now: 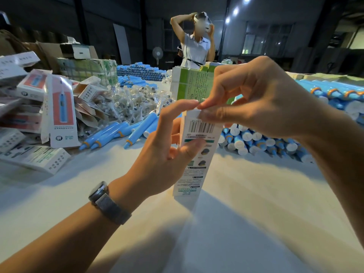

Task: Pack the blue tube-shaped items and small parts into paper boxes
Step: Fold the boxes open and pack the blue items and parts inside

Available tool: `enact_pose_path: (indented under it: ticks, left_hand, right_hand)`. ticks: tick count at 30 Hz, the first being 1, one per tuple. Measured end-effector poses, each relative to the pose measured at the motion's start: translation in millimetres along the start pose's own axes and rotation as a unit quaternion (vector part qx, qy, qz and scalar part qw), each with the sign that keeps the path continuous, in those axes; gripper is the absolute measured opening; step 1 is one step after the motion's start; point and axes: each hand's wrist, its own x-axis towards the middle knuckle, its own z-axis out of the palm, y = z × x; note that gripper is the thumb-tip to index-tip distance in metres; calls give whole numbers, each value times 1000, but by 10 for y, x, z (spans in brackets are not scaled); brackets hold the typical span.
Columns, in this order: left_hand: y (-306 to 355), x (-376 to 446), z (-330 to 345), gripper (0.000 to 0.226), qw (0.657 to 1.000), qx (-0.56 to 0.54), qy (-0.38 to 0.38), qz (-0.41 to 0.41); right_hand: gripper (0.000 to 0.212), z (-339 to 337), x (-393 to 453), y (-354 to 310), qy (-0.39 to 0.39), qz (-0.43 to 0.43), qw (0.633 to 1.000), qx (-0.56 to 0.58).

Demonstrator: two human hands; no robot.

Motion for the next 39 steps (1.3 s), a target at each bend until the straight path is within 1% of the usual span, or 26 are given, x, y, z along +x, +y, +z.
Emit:
enact_pose_path:
  ticks: [2, 4, 6, 8, 11, 17, 21, 23, 26, 28, 30, 33, 39]
  left_hand:
    - [-11, 3, 4, 41, 1000, -4, 0, 2]
    - [-18, 6, 0, 39, 1000, 0, 1, -1]
    - [-23, 12, -5, 37, 1000, 7, 2, 2]
    - [-26, 11, -9, 37, 1000, 6, 5, -1]
    - [-33, 7, -14, 37, 1000, 3, 12, -5]
    - [-33, 7, -31, 41, 1000, 15, -2, 2]
    - [-42, 2, -37, 43, 1000, 14, -11, 12]
    - [-48, 0, -34, 42, 1000, 10, -8, 11]
    - [-66, 1, -34, 36, 1000, 3, -2, 9]
    - [-80, 2, -40, 28, 1000, -15, 2, 1]
    - [-91, 5, -41, 29, 1000, -22, 4, -3]
    - [-113, 1, -43, 25, 1000, -22, -1, -3]
    - [-147, -7, -47, 26, 1000, -18, 9, -6]
  right_hand:
    - [4, -32, -12, 32, -12, 2, 1000, -5]
    - [14, -48, -22, 53, -9, 6, 1000, 5]
    - [18, -48, -29, 63, -9, 5, 1000, 5]
    - [14, -39, -30, 68, -3, 5, 1000, -14]
    - [15, -30, -30, 79, 32, 8, 999, -32]
    - [13, -22, -17, 14, 20, -32, 994, -100]
    - [3, -12, -16, 16, 19, -40, 993, -105]
    - [2, -6, -12, 36, 14, -41, 994, -97]
    - [5, -10, -10, 80, 1, -7, 998, -68]
    - [11, -13, -11, 110, -5, 8, 999, -50]
    - [15, 3, -7, 130, -1, 13, 999, -36]
    - [16, 58, 5, 156, 15, -2, 999, -34]
    - [16, 142, 11, 217, 13, 10, 999, 51]
